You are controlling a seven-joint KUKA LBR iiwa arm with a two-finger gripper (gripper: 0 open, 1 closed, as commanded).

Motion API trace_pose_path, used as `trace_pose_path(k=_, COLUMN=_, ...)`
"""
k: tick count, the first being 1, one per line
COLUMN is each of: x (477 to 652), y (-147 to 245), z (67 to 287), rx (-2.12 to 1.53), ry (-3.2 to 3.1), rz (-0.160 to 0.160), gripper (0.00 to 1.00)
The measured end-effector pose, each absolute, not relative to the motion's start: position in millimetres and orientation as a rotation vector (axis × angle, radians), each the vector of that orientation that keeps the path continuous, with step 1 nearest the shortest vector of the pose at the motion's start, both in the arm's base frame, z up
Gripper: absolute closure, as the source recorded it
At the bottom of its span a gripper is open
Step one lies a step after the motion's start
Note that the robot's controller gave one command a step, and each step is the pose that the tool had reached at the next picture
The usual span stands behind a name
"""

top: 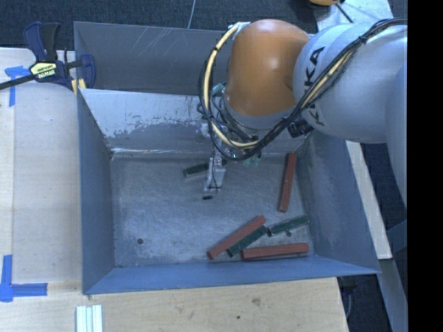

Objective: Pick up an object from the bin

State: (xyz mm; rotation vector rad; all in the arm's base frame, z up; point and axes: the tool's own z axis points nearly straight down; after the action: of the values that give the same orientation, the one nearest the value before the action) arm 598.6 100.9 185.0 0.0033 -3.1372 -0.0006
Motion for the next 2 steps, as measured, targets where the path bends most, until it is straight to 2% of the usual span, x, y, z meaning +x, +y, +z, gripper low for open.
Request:
trace_pose_path(k=1, x=600.4, y=100.6, z=189.2, rx=0.0, ry=-3.145, rz=-0.002, gripper=0.0)
trace_pose_path(k=2, x=613.8, y=82.9, z=73.8, rx=-0.045, ry=-3.152, rz=-0.002, gripper=1.0)
